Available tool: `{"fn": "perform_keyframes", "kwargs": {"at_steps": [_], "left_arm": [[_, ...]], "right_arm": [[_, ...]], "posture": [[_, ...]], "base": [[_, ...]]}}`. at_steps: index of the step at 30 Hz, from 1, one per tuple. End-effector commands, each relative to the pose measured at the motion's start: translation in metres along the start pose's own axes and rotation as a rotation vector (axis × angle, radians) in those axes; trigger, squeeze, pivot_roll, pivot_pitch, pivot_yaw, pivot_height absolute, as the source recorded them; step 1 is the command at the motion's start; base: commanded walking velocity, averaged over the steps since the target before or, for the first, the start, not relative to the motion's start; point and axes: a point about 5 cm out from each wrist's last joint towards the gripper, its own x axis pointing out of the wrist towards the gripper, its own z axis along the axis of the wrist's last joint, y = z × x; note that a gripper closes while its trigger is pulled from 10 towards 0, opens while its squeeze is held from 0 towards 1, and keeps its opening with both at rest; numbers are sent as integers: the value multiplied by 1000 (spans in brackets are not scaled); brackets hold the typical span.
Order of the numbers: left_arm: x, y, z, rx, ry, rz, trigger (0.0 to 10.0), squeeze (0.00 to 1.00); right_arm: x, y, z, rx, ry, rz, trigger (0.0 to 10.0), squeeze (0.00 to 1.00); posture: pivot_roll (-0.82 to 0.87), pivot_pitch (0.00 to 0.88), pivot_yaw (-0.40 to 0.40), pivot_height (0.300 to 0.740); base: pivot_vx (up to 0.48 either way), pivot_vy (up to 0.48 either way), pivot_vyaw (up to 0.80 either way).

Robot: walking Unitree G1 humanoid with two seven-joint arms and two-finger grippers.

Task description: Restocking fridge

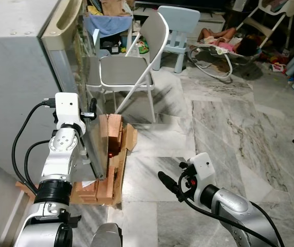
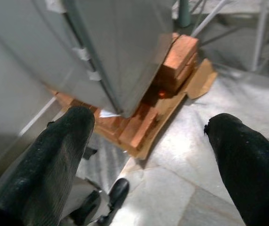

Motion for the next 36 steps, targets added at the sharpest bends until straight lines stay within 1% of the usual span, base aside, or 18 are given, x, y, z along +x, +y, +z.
{"fn": "perform_keyframes", "kwargs": {"at_steps": [1, 2, 4, 5, 7, 8, 10, 13, 16, 17, 18, 20, 23, 28, 29, 32, 34, 36], "left_arm": [[11, -34, 36, 25, -130, -183, 10000, 0], [12, -37, 37, 27, -135, -201, 10000, 0], [8, -88, 63, 46, -206, -462, 10000, 0], [-3, -125, 83, 48, -265, -631, 10000, 0], [-11, -142, 93, 46, -298, -708, 10000, 0], [-21, -165, 106, 22, -337, -795, 10000, 0], [-28, -178, 113, 8, -360, -843, 10000, 0], [-28, -181, 110, -1, -356, -836, 10000, 0], [-19, -170, 94, 20, -316, -771, 10000, 0], [-12, -154, 84, -3, -282, -708, 10000, 0], [-11, -148, 81, -16, -268, -688, 10000, 0], [-11, -131, 69, 47, -242, -633, 10000, 0], [-13, -118, 59, 40, -219, -589, 10000, 0], [-25, -95, 30, 109, -178, -500, 10000, 0], [-31, -78, 19, 103, -149, -419, 10000, 0], [-43, -55, 7, 124, -117, -325, 10000, 0], [-46, -50, 5, 121, -109, -302, 10000, 0], [-60, -33, -2, 164, -86, -256, 10000, 0]], "right_arm": [[-2, 0, 2, 2, 1, 12, 10000, 0], [-2, 0, 2, 3, 3, 15, 10000, 0], [-2, 0, -1, 8, 28, 31, 10000, 0], [-2, 0, -4, 9, 50, 37, 10000, 0], [-2, 1, -6, 8, 63, 40, 10000, 0], [-1, 2, -8, 11, 68, 40, 10000, 0], [-1, 2, -9, 13, 68, 39, 10000, 0], [0, 3, -9, 12, 65, 37, 10000, 0], [0, 3, -8, 11, 61, 34, 10000, 0], [1, 3, -8, 9, 54, 32, 10000, 0], [1, 4, -8, 8, 53, 32, 10000, 0], [2, 4, -6, 1, 28, 32, 10000, 0], [4, 6, 0, -8, -13, 37, 10000, 0], [10, 3, 12, 26, -89, -6, 10000, 0], [12, 1, 15, 31, -102, -28, 10000, 0], [13, 1, 16, 31, -118, -43, 10000, 0], [14, 1, 16, 29, -120, -42, 10000, 0], [17, 1, 19, 21, -128, -45, 10000, 0]], "posture": [[112, 33, -56, 740], [112, 33, -56, 740], [113, 28, -57, 740], [113, 26, -56, 740], [113, 26, -56, 740], [110, 21, -53, 740], [107, 19, -49, 740], [105, 17, -46, 740], [101, 17, -42, 740], [102, 18, -41, 740], [101, 18, -41, 740], [104, 17, -41, 740], [104, 13, -42, 740], [103, 5, -43, 740], [111, 5, -47, 740], [134, 10, -55, 740], [138, 11, -56, 740], [165, 18, -57, 740]], "base": [[0, 0, 0], [0, 0, 0], [0, 0, 0], [0, 0, 0], [0, 0, 0], [0, 0, 0], [0, 0, 0], [0, 0, 0], [0, 0, 0], [0, -247, 0], [0, -247, 0], [0, -454, 0], [0, -436, 0], [101, -420, 0], [277, -390, 0], [289, -380, 0], [300, -371, 0], [358, -309, 0]]}}
